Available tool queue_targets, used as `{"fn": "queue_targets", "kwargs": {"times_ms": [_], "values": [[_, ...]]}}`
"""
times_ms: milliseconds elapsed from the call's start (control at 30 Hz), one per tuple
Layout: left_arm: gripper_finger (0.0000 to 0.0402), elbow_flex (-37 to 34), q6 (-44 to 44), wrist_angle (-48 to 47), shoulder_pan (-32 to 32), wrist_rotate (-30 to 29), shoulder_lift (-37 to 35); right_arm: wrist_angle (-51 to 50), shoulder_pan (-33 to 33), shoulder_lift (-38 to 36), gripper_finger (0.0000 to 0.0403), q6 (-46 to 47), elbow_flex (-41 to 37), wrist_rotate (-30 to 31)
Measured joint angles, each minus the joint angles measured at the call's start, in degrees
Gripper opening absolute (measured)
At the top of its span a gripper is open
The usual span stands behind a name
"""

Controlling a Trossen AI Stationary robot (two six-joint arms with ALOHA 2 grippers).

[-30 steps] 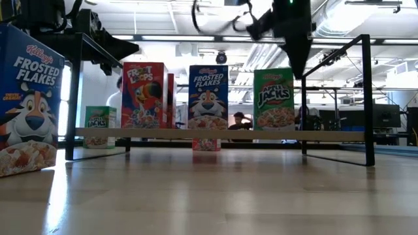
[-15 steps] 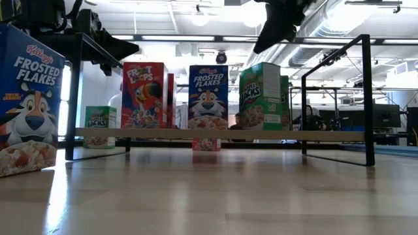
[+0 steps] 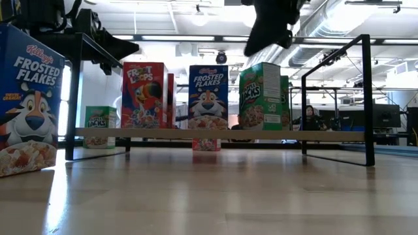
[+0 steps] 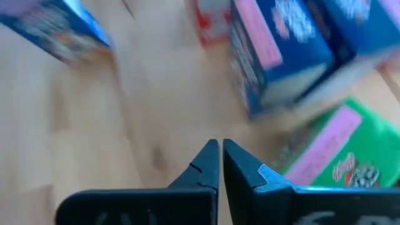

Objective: Stack cereal on shelf
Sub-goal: Put the bottom green cereal box on the shelf

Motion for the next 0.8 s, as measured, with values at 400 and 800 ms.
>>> {"fn": "queue_targets", "kwargs": {"times_ms": [400, 800], "values": [[0.0000, 0.0, 0.0, -0.5, 0.0, 0.0, 0.0, -29.6, 0.2, 16.8, 0.0000, 7.6, 20.6, 7.6], [0.0000, 0.0, 0.0, -0.5, 0.0, 0.0, 0.0, -22.6, -0.1, 17.9, 0.0000, 10.0, 19.5, 6.9]]}}
